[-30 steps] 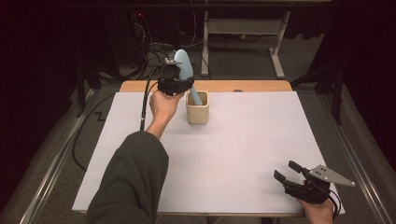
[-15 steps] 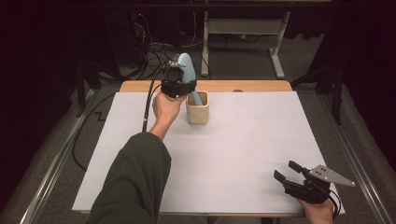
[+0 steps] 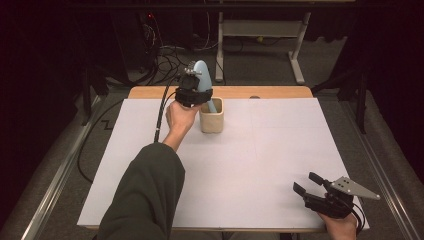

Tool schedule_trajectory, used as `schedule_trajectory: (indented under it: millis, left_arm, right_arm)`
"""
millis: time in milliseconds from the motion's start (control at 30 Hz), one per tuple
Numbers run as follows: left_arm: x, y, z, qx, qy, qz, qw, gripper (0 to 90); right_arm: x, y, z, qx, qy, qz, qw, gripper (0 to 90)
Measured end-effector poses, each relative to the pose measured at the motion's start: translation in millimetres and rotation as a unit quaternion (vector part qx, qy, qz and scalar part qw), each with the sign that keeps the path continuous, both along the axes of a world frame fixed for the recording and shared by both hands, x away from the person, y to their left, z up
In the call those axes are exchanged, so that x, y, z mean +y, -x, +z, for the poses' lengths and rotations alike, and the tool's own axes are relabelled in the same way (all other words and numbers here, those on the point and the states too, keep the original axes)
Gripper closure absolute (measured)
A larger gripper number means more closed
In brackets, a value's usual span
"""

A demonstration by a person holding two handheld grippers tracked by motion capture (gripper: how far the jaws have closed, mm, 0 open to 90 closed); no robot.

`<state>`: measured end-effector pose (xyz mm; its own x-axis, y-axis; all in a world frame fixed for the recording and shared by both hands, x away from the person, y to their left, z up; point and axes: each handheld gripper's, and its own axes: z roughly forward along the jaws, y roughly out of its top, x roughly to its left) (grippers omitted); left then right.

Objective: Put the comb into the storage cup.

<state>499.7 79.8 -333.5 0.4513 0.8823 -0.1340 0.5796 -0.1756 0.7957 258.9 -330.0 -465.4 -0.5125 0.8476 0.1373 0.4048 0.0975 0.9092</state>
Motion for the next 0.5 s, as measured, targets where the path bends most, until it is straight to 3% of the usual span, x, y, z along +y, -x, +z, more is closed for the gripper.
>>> schedule_trajectory:
  millis: [500]
  left_arm:
    - [2.8, -2.4, -18.3, 0.02, 0.014, 0.006, 0.9997, 52.9]
  right_arm:
    - [0.2, 0.2, 0.2, 0.001, 0.002, 0.0, 1.0, 26.4]
